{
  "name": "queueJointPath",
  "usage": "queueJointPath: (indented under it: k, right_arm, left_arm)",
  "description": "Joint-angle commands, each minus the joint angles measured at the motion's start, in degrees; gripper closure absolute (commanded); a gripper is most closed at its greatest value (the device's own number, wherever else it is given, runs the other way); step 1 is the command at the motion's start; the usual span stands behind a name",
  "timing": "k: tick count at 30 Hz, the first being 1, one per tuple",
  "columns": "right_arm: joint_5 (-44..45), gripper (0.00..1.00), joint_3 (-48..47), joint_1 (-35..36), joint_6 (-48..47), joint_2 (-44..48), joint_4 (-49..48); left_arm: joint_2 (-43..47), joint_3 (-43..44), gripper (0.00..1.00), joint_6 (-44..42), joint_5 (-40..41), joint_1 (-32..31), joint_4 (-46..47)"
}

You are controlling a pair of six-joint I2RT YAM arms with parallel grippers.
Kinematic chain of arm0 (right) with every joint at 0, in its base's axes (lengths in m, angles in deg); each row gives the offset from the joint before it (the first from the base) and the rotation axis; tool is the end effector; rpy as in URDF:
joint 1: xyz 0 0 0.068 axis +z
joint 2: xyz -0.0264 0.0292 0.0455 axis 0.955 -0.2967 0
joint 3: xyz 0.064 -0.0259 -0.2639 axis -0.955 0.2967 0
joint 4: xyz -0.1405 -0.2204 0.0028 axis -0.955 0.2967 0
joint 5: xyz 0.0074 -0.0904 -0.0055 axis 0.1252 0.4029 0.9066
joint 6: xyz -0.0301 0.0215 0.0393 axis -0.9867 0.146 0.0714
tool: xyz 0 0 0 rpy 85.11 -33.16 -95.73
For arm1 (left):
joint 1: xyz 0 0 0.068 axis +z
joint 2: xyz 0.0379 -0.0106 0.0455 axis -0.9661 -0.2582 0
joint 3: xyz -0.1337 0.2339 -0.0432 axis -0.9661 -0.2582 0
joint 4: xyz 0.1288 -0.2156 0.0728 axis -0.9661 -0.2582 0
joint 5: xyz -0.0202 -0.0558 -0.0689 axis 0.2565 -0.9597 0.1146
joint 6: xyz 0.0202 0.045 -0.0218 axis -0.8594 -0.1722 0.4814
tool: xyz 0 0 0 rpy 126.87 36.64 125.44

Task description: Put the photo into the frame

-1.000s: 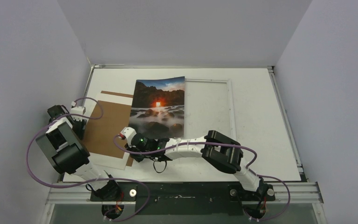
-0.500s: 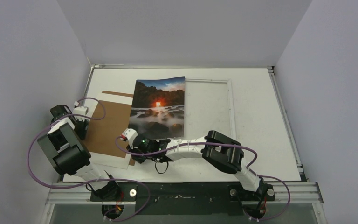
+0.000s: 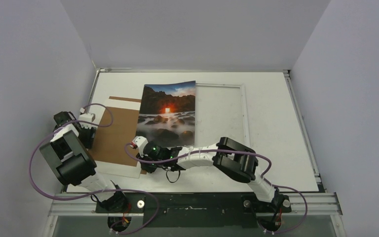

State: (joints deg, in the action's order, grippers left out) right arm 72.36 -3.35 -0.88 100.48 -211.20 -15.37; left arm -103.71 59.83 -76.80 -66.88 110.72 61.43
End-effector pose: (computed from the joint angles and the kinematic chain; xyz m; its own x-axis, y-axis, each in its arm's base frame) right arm 0.1417 0.4482 0.1495 -0.4979 -0.4790 -0.7229 -0.8597 0.3824 0.3387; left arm 0.2532 0.1773 0.1620 -0.9173 0.1512 -0.3684 0.0805 0.9764 0.2003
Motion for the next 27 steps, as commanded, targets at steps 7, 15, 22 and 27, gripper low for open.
queueJointPath:
  k: [7,15,22,27]
  right_arm:
    - [0.21,0.95,6.37,-3.5,0.37,1.55,-1.31]
    - [1.71,0.95,11.31,-3.84,0.21,2.08,-0.2]
    - [3.52,0.95,11.67,-3.6,-0.31,0.99,1.46]
    - [4.49,0.95,10.97,-3.91,-0.72,0.7,3.03]
  left_arm:
    - [-0.63,0.14,0.48,-0.92,-4.38,0.45,-9.5]
    - [-0.31,1.42,0.45,-3.8,-1.86,4.12,-7.85]
    - [-1.65,0.11,0.46,-6.45,1.17,6.82,-3.3]
    - [-1.83,-0.69,0.46,-7.39,2.82,7.93,0.13]
